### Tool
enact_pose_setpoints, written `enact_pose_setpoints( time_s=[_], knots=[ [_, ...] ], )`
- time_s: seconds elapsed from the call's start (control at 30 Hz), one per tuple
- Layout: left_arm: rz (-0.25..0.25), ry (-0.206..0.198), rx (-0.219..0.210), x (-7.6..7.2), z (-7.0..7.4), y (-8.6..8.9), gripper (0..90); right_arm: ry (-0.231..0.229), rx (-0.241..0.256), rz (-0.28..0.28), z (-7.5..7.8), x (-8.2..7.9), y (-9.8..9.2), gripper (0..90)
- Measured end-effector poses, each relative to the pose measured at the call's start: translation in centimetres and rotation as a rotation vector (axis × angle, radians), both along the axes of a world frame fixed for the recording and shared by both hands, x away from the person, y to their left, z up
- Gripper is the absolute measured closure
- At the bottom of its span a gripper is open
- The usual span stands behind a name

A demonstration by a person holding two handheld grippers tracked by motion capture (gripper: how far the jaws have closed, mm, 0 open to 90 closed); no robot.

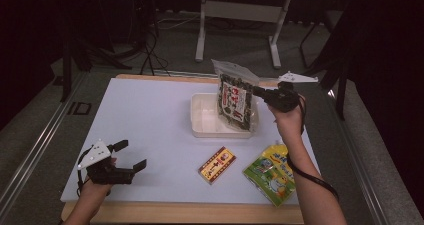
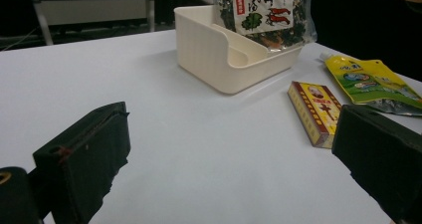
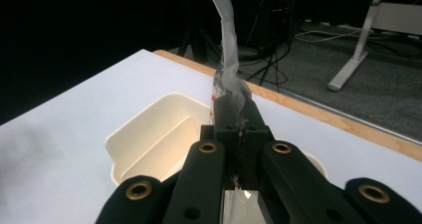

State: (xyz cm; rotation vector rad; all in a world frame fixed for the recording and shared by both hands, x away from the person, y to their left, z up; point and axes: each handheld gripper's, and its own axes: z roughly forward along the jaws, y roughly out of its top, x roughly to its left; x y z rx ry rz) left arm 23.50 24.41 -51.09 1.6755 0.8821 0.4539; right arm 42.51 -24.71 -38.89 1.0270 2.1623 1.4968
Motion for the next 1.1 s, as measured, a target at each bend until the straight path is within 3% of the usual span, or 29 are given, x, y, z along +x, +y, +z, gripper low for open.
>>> enact_pose_setpoints(
  time_s=[0.37,0.57,0.73,0.9,1.03,1.1],
  knots=[
    [-0.005,0.006,0.001,0.0,-0.1,0.1,2.0,-0.029,0.030,-0.004,-0.7,-0.9,-0.8,90.0],
    [-0.007,0.006,0.002,0.0,-0.1,0.0,2.0,-0.025,-0.008,-0.010,-0.7,-0.1,0.2,90.0],
    [-0.008,0.005,-0.001,-0.1,-0.1,0.2,2.0,-0.012,0.039,-0.015,-1.3,0.2,-0.7,90.0],
    [-0.008,0.008,0.002,0.1,-0.2,0.2,2.0,-0.039,-0.003,-0.011,-1.1,-0.6,-0.3,90.0],
    [-0.009,0.007,0.004,0.0,-0.1,0.2,2.0,-0.037,0.024,-0.011,-1.4,-0.5,-0.5,90.0],
    [-0.007,0.007,0.003,-0.1,-0.2,0.3,2.1,-0.038,0.010,-0.026,-1.7,-0.6,-0.6,90.0]
  ],
)
